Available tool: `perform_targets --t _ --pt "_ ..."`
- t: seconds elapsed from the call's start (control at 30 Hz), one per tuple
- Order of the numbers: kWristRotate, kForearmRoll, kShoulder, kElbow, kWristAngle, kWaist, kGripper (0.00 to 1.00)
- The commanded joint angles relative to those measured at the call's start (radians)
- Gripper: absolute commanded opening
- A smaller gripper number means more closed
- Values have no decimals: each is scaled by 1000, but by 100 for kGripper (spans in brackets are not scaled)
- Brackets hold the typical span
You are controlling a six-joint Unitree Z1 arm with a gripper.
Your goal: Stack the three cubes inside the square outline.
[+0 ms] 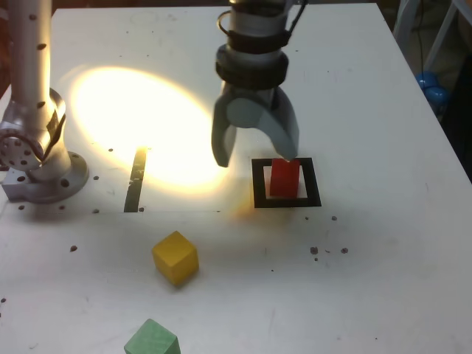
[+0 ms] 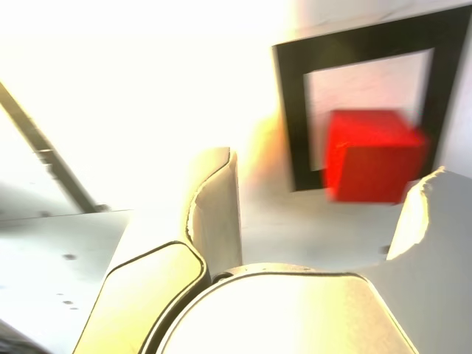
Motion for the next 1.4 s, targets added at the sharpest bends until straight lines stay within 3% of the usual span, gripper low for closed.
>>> perform_targets --t 0.0,0.3,0.6,0.83,1.37 --pt "11 8 -24 16 9 -23 99" --pt "25 17 -104 124 56 -210 99" --pt "1 -54 -129 235 46 -412 98" --pt "-35 -74 -114 237 39 -532 98" --pt "-70 -124 3 208 25 -613 88"
